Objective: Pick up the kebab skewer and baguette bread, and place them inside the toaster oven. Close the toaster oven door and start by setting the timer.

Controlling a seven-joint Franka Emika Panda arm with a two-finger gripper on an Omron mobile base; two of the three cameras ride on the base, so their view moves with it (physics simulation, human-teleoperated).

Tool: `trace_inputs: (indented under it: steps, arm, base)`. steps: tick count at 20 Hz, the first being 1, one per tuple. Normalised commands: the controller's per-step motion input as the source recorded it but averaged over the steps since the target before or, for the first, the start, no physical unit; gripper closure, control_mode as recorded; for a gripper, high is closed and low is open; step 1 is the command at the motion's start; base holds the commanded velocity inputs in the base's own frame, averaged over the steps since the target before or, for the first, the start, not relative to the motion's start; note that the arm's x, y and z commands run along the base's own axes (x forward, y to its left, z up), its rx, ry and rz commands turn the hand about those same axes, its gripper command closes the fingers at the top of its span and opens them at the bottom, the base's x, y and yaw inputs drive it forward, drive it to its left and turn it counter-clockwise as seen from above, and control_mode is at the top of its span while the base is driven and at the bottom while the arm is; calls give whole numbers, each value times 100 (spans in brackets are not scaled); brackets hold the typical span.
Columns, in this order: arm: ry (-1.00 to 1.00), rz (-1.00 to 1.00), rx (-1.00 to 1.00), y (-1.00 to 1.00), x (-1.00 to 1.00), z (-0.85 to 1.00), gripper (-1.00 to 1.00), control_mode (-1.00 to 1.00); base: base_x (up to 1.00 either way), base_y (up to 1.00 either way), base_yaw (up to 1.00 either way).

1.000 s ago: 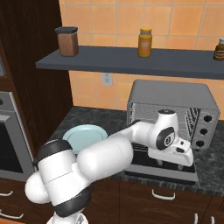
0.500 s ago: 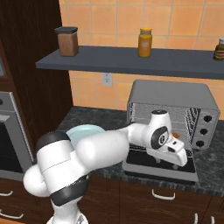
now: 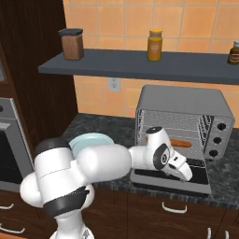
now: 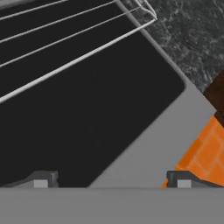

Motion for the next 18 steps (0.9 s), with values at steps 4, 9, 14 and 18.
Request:
trace_inputs:
  steps: [4, 9, 14, 18]
  arm:
    - [-6, -6, -14, 1, 33, -13, -100, -100]
    - [-5, -6, -11, 0, 27, -14, -100, -100]
    - [-1, -12, -4, 0, 15, -11, -100, -100]
    - [0, -23, 2, 0, 28, 0, -100, -100]
  base:
    - [0, 0, 0]
    - [0, 0, 0]
    - [0, 0, 0]
    - [0, 0, 0]
